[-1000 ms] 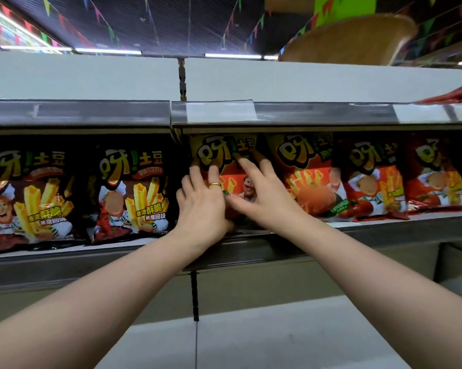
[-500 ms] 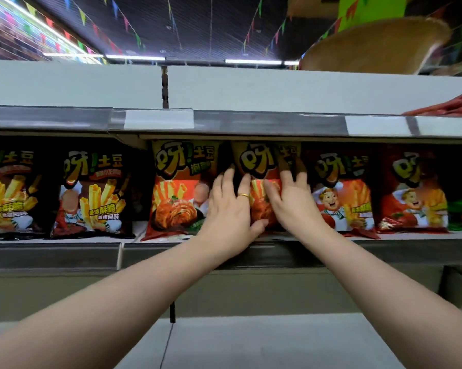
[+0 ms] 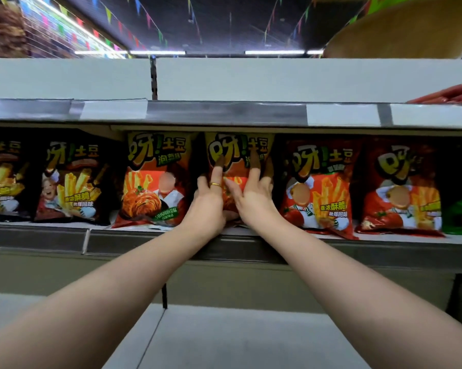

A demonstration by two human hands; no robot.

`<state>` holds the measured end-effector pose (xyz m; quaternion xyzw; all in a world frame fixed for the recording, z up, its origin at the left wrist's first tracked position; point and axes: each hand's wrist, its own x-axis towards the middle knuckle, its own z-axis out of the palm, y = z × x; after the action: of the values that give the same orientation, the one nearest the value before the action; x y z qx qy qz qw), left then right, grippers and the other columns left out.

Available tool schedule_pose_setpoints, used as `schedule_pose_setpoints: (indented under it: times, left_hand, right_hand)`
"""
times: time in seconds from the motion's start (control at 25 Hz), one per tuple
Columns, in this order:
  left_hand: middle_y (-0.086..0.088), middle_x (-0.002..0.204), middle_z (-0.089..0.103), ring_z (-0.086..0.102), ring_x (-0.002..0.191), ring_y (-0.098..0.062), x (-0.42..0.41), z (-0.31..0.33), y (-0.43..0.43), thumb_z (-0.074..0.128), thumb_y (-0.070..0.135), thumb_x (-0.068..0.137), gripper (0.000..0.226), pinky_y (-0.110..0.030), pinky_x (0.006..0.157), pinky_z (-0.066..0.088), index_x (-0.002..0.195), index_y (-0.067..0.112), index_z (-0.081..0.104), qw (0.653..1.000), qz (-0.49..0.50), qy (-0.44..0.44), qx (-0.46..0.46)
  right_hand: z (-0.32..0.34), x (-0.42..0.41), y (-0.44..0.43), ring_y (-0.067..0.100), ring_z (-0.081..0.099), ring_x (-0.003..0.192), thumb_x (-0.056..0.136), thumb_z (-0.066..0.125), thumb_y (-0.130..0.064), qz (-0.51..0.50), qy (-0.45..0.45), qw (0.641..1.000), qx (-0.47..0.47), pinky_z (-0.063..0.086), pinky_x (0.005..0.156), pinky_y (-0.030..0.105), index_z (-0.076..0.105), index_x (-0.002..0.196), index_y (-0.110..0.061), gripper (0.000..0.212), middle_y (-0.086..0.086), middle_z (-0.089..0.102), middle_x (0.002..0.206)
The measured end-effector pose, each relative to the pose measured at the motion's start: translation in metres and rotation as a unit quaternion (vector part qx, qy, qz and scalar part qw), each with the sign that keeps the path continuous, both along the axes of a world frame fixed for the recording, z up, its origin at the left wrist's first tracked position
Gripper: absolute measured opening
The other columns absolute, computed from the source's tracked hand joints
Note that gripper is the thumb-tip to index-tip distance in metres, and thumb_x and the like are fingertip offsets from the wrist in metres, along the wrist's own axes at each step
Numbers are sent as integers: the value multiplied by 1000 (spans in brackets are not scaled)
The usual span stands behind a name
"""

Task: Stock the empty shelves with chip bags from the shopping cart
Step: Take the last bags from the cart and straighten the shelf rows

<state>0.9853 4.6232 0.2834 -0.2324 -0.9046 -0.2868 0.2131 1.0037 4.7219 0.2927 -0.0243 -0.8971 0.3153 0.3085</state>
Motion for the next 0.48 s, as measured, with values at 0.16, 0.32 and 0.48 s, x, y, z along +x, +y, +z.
schedule_pose_setpoints:
  times: [0.16,0.32,0.48]
  left_hand:
    - [-18,143,18,41,126,-39,3,6,-2,75,16,78,103,-40,102,38,149,16,0,1000,-2,-25,3]
    - [-16,143,17,39,128,-38,3,7,-10,78,15,74,106,-40,103,38,149,18,2,999,-23,-18,19]
    - [-17,139,21,38,128,-39,-4,3,-10,76,18,77,101,-41,102,38,148,15,5,1000,-12,10,-5]
  right_hand:
    - [0,4,10,38,30,127,92,48,-47,6,4,1000,21,31,103,44,23,138,-9,65,23,30,133]
    - [-2,10,14,36,34,127,88,54,-49,0,9,1000,24,34,104,43,20,141,-13,72,19,29,134]
    - [0,5,12,35,36,127,91,54,-42,41,-22,999,-15,37,102,40,21,138,-9,66,19,29,135]
